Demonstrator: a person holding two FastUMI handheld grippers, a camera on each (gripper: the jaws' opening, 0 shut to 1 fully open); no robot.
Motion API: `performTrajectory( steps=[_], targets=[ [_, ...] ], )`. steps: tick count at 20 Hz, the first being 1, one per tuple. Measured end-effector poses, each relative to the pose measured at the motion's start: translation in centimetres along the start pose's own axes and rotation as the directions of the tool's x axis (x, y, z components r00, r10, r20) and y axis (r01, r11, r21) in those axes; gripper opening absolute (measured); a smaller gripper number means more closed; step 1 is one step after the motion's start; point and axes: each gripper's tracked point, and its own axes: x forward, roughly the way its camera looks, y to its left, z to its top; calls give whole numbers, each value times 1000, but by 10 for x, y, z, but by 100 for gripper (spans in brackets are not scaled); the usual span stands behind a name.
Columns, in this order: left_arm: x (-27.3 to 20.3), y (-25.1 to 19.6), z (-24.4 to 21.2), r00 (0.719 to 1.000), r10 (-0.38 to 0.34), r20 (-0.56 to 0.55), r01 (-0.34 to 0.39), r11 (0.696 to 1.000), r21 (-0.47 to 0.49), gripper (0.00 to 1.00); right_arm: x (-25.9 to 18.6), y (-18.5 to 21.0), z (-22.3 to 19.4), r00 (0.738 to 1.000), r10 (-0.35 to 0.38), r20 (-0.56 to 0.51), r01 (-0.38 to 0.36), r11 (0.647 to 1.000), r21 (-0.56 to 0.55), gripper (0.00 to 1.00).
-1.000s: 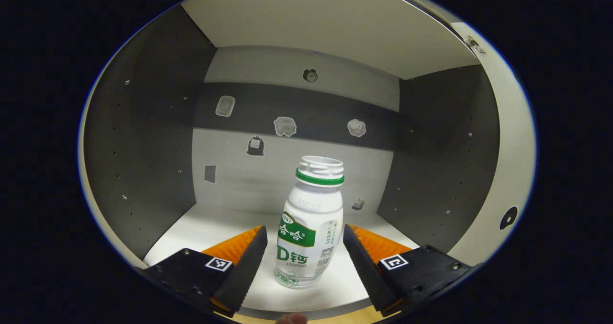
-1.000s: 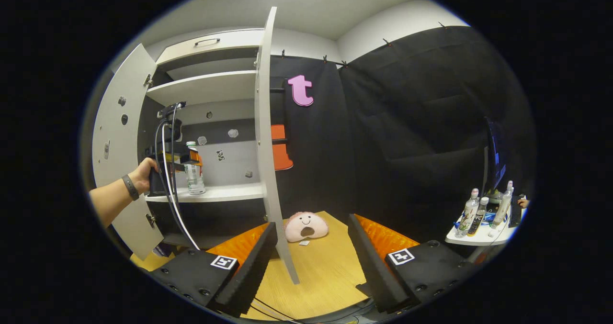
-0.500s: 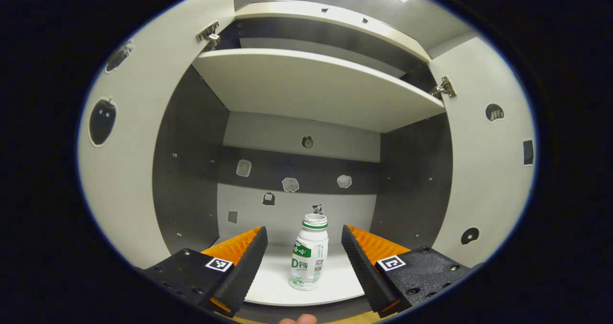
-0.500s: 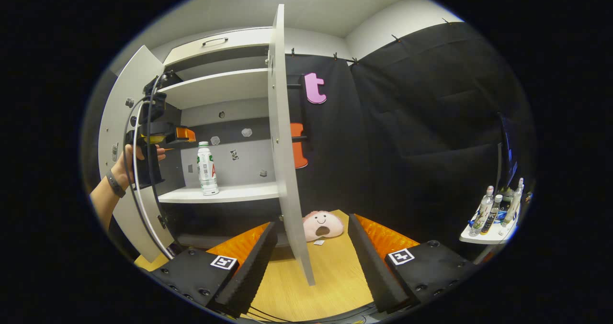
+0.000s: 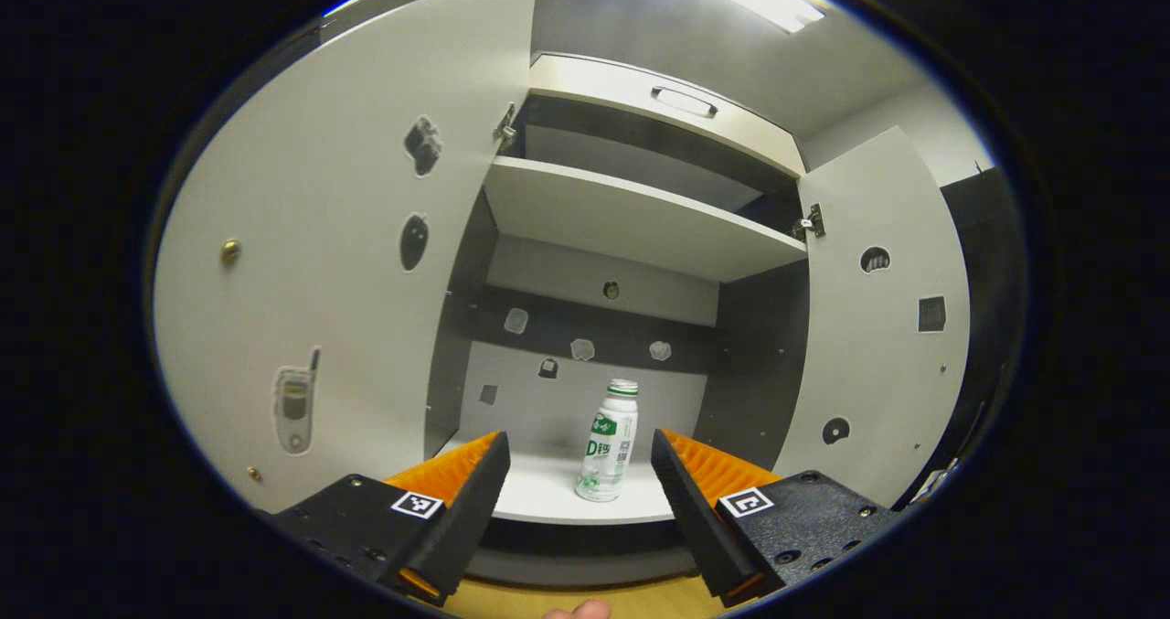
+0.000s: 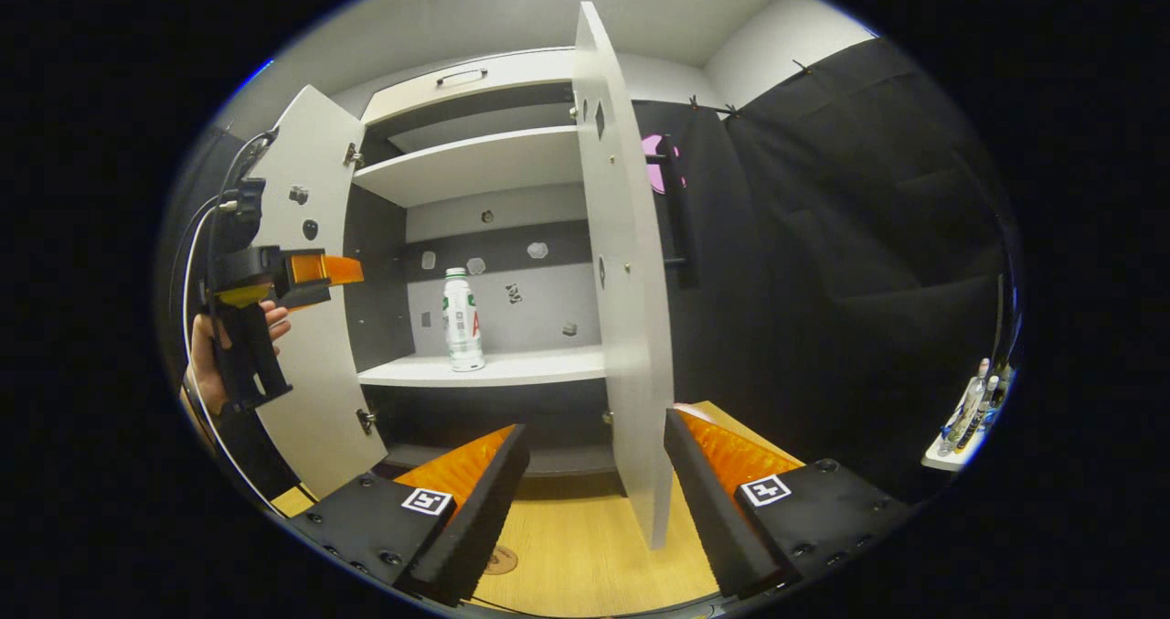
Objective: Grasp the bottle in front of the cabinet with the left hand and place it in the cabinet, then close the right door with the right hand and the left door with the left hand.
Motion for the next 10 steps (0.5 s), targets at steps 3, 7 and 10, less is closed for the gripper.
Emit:
performTrajectory(
  steps=[3,7,10],
  targets=[
    [-43,18,-22,999,44,-9,-44,999,-27,95,6,17,1,999,47,-1,-47,999,-13,98],
    [-86,46,-50,992,119,-27,-120,992,-37,95,10,42,5,994,106,10,-105,994,-34,98],
    [-115,62,-63,987,157,-22,-157,988,1,95,11,58,2,989,145,-2,-145,989,-29,98]
  ],
)
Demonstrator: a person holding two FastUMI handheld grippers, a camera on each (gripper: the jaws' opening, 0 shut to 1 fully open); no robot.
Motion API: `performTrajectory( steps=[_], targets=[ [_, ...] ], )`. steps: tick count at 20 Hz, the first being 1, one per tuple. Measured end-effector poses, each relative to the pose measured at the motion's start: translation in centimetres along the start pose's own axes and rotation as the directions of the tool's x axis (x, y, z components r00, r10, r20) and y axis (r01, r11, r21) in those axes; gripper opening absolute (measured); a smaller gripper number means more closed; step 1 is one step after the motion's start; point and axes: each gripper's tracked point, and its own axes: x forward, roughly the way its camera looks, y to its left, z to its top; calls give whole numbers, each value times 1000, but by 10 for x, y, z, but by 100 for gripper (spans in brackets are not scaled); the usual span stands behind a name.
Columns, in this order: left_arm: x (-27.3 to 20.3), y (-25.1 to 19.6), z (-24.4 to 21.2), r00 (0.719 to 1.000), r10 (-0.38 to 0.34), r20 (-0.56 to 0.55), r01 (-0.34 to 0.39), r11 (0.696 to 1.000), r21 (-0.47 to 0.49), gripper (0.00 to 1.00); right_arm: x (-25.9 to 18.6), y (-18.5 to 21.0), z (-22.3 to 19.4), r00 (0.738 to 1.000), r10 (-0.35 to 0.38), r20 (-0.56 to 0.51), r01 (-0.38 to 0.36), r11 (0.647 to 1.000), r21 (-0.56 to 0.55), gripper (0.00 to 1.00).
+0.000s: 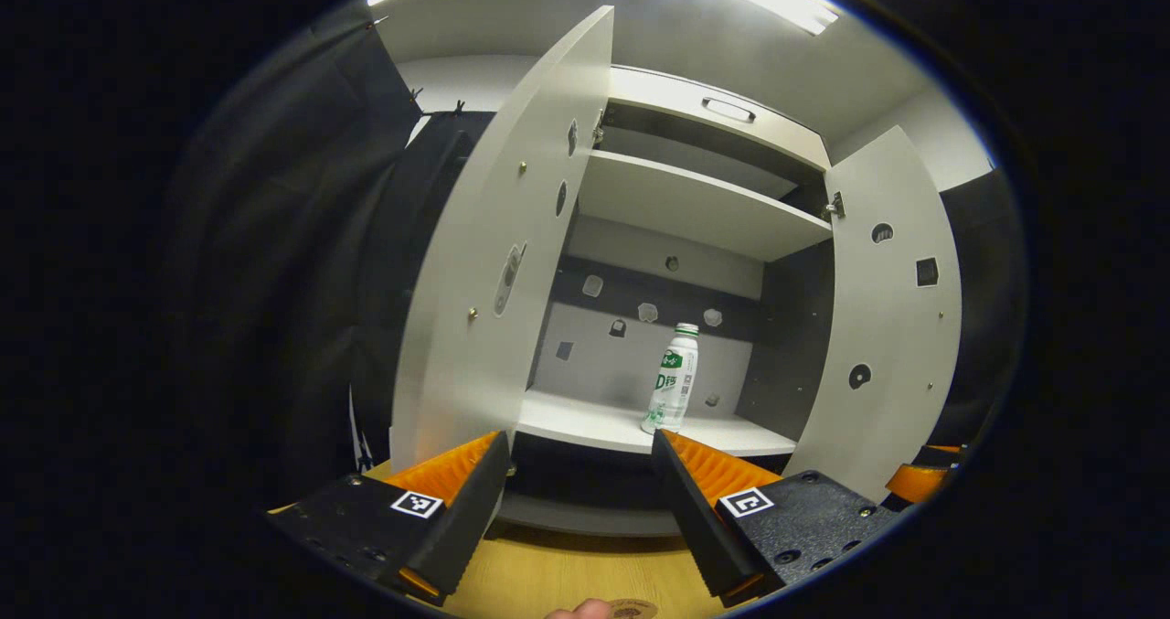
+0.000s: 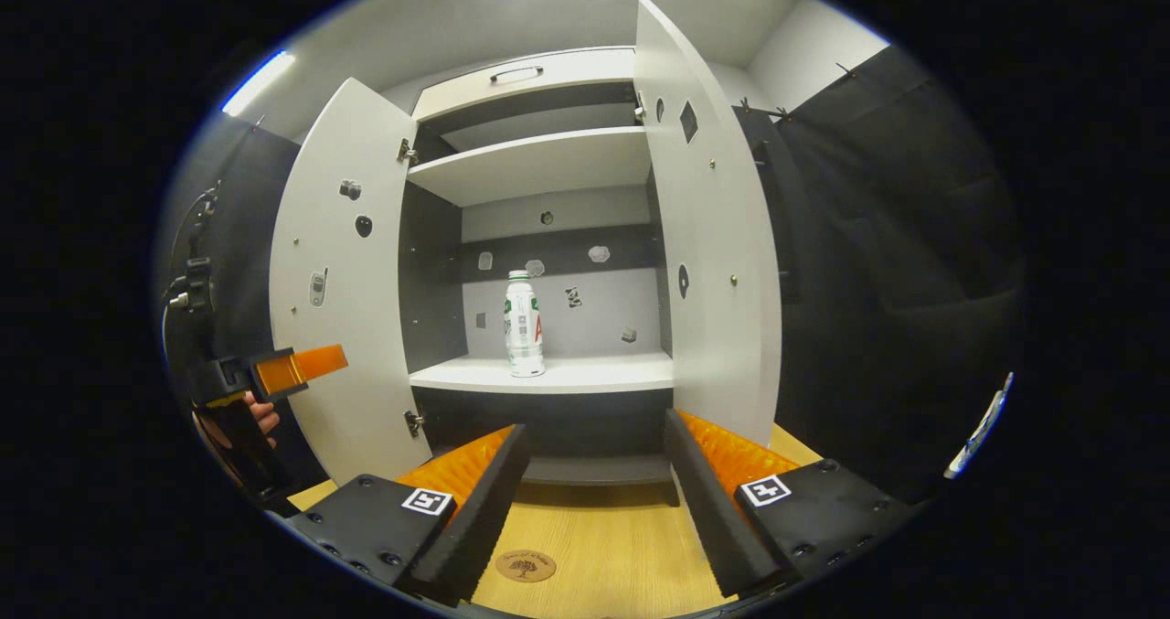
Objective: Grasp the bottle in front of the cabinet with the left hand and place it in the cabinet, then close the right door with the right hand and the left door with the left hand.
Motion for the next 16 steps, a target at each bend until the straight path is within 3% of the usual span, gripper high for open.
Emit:
performTrajectory(
  steps=[2,3,4,9,14,16],
  targets=[
    [-13,9,-5,1000,25,6,-26,998,59,94,2,8,-6,1000,20,-18,-19,1000,21,98],
    [-20,12,-8,999,38,8,-39,996,79,94,3,12,-9,999,26,-24,-25,999,31,89],
    [-27,12,-12,999,45,7,-45,995,89,95,4,14,-11,999,31,-23,-30,999,34,98],
    [-50,3,-35,999,34,0,-34,993,113,95,5,20,-31,998,35,-43,-35,999,-3,98],
    [-45,-11,-46,1000,16,-15,-15,999,50,95,-11,14,-17,997,75,-23,-75,997,35,99],
    [-39,-17,-47,1000,5,-17,-5,1000,29,95,-18,-13,9,999,34,27,-35,999,26,98]
  ],
)
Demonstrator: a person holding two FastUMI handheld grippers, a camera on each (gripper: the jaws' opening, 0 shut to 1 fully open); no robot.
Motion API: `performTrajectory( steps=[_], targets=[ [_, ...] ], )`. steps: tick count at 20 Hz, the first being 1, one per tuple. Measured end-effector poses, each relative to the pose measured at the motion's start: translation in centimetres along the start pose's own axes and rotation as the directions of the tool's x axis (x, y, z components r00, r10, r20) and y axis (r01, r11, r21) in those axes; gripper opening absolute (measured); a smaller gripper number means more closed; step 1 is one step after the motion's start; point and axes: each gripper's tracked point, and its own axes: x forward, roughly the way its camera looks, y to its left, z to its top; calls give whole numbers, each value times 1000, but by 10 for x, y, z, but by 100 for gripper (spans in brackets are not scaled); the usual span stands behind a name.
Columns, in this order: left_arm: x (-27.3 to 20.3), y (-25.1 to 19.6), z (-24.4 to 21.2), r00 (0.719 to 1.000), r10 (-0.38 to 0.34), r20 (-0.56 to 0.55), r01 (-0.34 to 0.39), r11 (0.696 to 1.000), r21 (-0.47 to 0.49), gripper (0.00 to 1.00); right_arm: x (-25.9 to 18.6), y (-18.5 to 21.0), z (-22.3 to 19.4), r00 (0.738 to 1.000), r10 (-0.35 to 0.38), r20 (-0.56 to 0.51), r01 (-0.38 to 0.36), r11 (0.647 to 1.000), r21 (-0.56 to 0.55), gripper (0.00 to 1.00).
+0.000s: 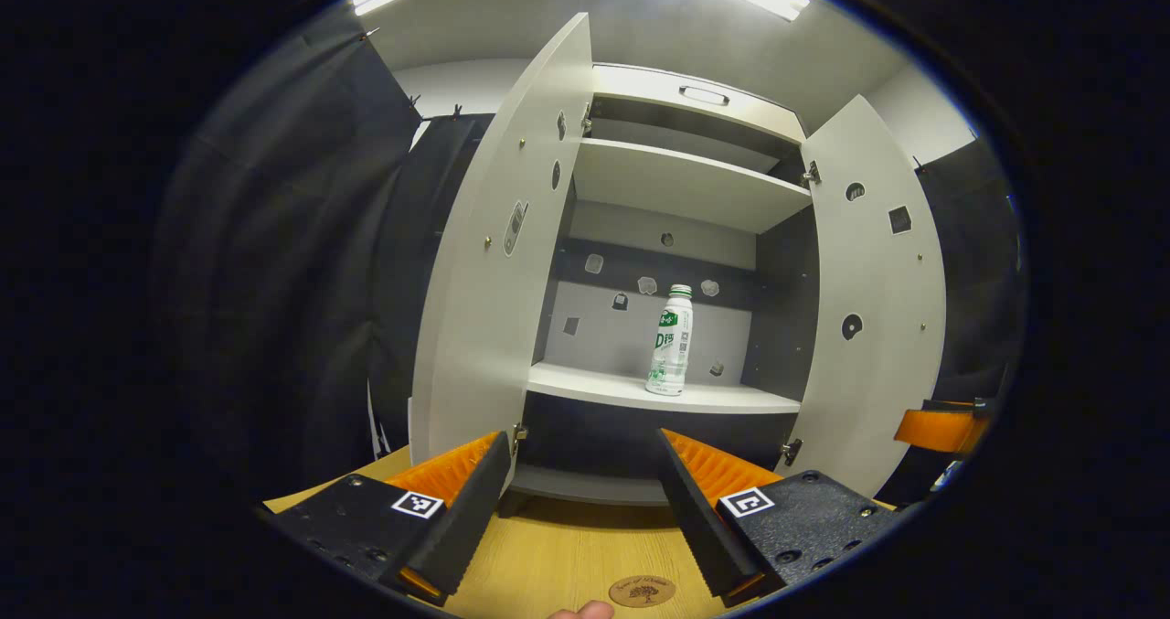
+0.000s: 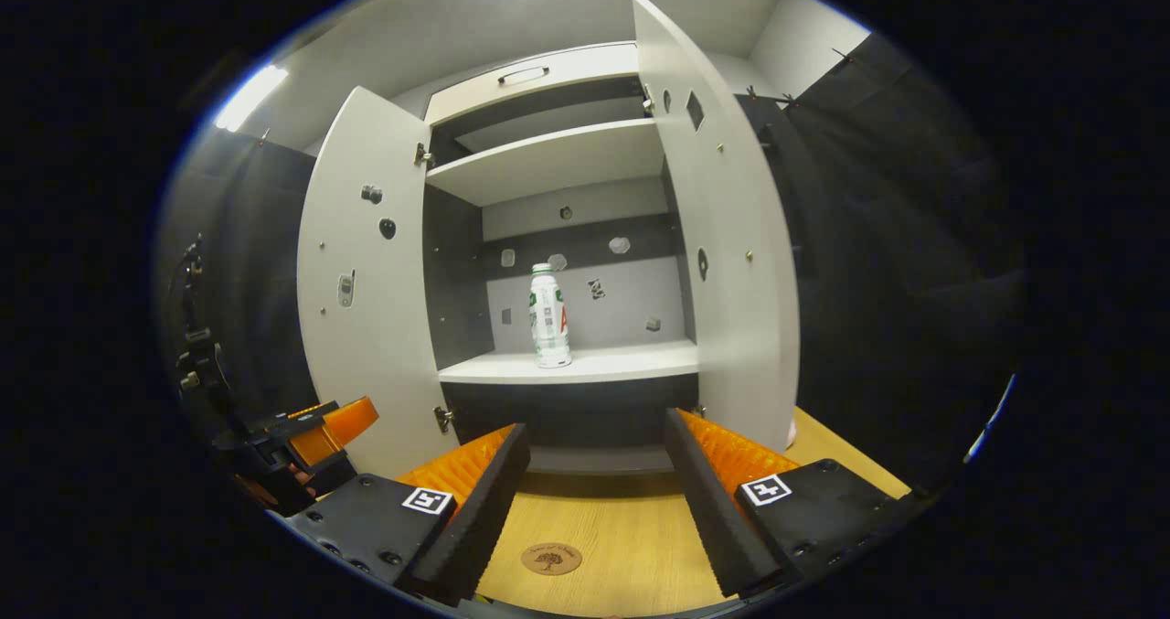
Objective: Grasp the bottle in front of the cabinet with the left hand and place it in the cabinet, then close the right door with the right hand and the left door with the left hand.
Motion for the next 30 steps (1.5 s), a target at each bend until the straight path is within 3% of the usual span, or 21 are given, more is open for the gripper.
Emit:
performTrajectory(
  steps=[3,6,8,9,15,23,30],
  targets=[
    [6,-8,-1,1000,-20,0,20,1000,-2,95,-11,-67,57,981,-160,113,165,986,-33,98],
    [5,-12,-1,1000,-31,-1,31,1000,3,95,-20,-130,112,930,-303,209,308,951,6,98],
    [3,-13,0,999,-35,0,35,999,-1,95,-16,-169,129,903,-380,200,382,924,31,97],
    [2,-11,2,999,-32,2,32,999,2,95,-10,-182,130,904,-395,164,394,918,40,98],
    [-5,4,17,999,4,34,-5,1000,21,95,40,-201,144,945,-312,99,307,949,69,98],
    [-5,12,26,998,40,45,-41,999,19,95,47,-202,163,938,-311,152,314,949,-1,98],
    [2,3,32,998,13,61,-13,1000,1,95,50,-177,152,958,-254,132,252,967,31,97]
  ],
)
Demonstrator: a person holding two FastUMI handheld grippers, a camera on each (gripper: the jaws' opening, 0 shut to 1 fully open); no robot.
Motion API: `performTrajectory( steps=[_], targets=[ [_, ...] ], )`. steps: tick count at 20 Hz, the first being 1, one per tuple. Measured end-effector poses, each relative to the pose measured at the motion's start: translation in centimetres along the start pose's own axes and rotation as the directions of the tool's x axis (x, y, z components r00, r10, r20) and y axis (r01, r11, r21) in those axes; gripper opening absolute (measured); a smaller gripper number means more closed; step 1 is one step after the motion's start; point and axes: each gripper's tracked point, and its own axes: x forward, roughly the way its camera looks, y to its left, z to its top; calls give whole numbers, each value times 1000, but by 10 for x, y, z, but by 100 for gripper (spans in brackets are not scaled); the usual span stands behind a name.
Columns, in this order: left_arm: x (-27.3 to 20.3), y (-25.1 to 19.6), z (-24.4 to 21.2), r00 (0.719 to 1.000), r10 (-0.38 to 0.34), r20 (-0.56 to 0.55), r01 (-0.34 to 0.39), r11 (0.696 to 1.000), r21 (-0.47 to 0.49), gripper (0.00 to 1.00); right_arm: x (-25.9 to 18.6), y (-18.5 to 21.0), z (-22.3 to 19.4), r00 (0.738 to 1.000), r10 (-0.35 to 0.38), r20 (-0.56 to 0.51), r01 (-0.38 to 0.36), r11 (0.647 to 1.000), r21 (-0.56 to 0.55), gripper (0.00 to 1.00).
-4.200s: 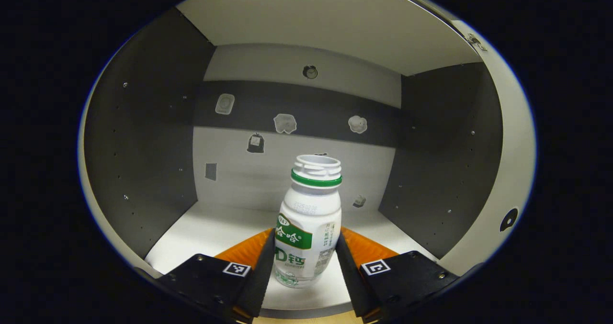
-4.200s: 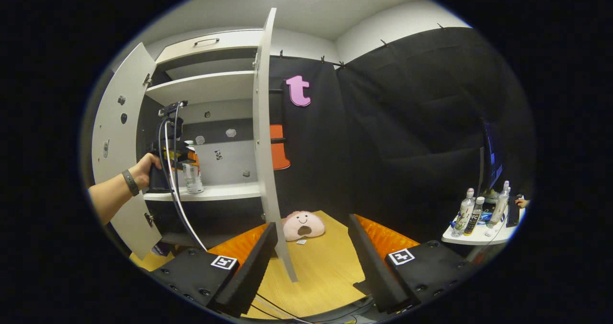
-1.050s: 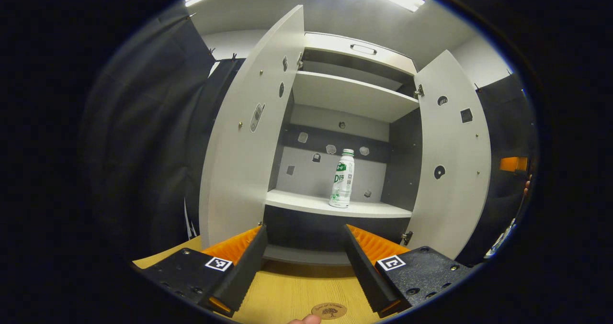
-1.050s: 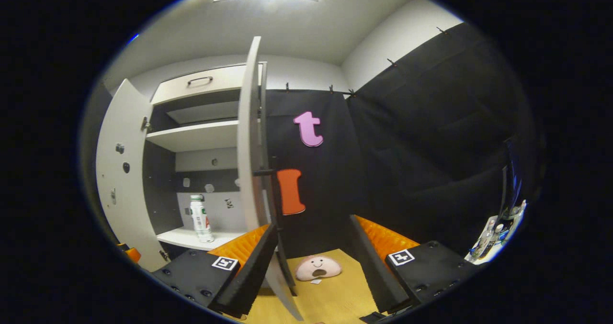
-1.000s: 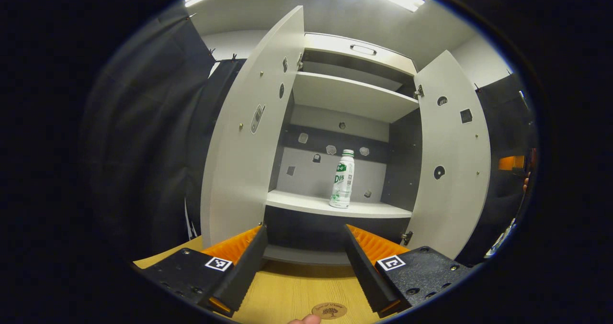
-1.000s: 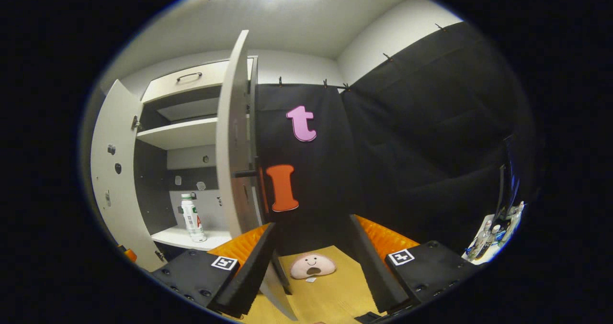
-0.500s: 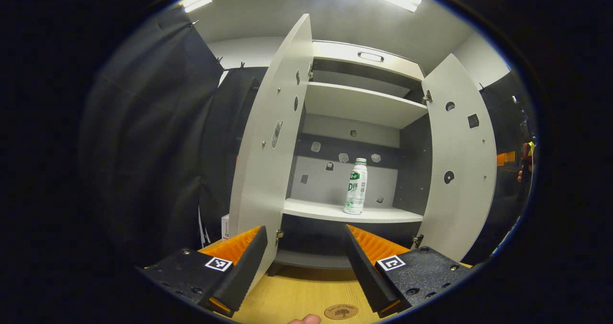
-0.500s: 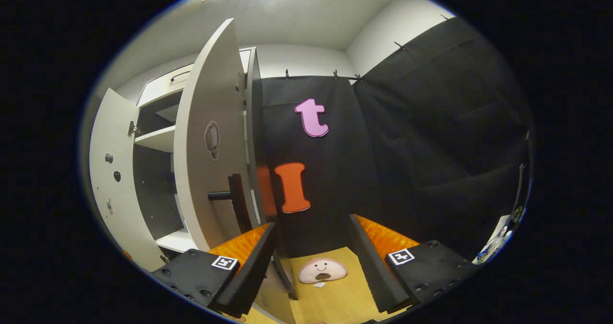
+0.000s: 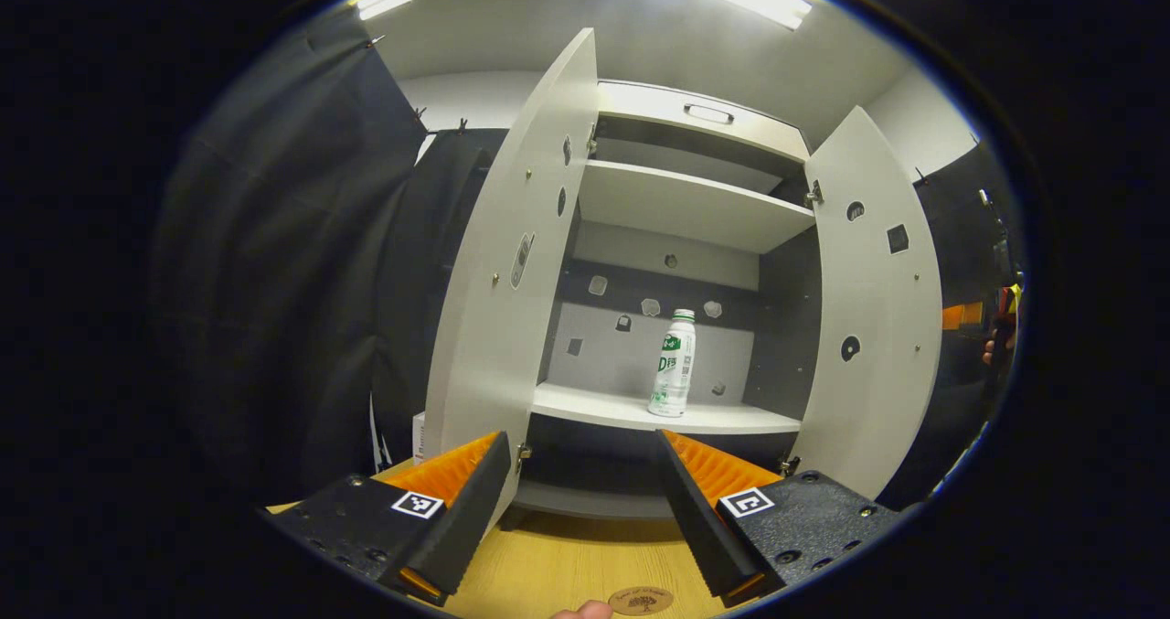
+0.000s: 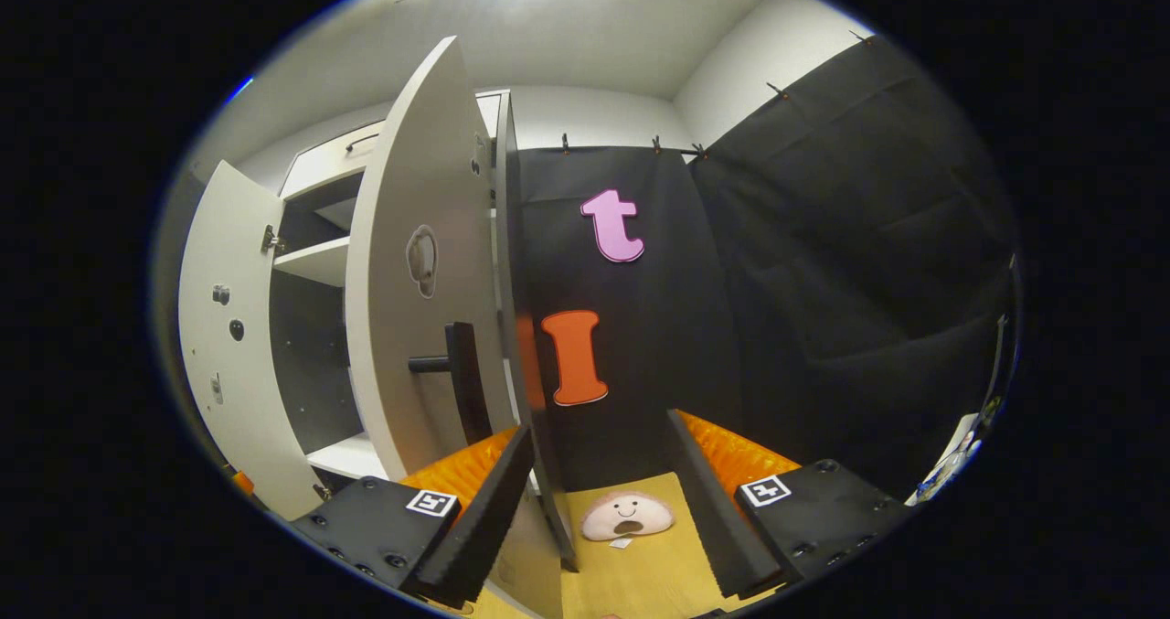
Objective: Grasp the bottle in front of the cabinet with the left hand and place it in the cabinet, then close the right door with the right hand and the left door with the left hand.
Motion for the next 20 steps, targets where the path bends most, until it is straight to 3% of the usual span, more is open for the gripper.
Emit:
performTrajectory(
  steps=[9,13,15,20],
  targets=[
    [1,7,5,1000,4,6,-5,1000,10,95,-2,77,-11,992,124,-16,-124,992,-10,96],
    [-4,15,6,1000,23,6,-23,1000,6,95,7,111,-19,979,203,-25,-202,979,29,100],
    [-7,18,6,1000,30,1,-30,1000,0,95,13,124,-23,973,230,-33,-229,973,38,96],
    [-14,33,11,998,69,15,-69,998,2,95,27,160,-42,952,294,-83,-291,956,42,98]
  ],
)
